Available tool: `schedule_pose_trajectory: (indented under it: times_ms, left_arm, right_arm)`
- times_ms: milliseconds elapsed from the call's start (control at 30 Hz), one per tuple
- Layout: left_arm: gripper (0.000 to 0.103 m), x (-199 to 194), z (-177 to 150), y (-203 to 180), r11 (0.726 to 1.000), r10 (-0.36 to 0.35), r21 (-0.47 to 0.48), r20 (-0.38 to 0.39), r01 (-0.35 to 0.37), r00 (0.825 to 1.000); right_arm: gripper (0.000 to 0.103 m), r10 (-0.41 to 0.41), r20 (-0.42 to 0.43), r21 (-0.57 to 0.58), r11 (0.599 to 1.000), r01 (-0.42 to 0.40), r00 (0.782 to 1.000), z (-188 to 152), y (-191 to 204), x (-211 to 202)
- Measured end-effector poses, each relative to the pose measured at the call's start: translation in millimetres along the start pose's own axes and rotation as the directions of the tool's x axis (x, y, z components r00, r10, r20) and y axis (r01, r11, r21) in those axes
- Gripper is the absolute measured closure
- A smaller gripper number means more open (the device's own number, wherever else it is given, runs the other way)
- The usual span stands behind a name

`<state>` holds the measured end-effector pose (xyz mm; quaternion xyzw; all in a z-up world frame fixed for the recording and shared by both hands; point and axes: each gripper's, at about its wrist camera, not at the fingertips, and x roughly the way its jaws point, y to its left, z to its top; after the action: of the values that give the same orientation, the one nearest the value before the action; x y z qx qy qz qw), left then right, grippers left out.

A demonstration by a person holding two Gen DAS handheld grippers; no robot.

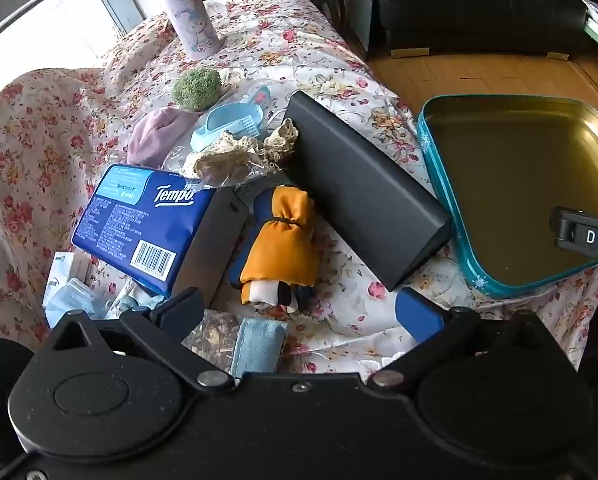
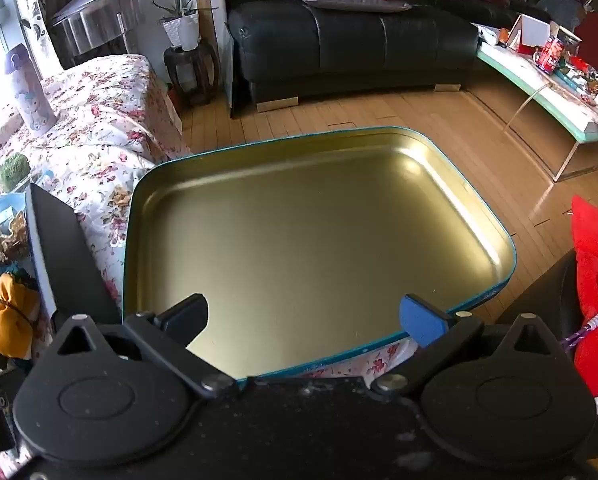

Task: Organize soft objects

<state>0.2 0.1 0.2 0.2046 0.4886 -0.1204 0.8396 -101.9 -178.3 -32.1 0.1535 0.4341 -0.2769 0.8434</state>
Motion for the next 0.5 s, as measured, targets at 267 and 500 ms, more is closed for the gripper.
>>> schedule_pose_trajectory:
  times_ms: [267, 500]
  left_arm:
    - [0.004, -3.6, -2.8, 3.7, 1.000, -0.023, -0.021, 0.014, 0.023, 1.000]
    - [0.004, -1.9, -2.9, 6.3, 0.999, -0.023, -0.023, 0.008, 0.023, 1.000]
  right_arm:
    - [0.000, -0.002, -0.003, -0.006, 1.000, 0.002, 1.000, 0.7, 0.5, -1.5]
    - [0.000, -0.003, -0.003, -0.011, 1.000, 0.003, 1.000, -3.2, -4.0, -2.6]
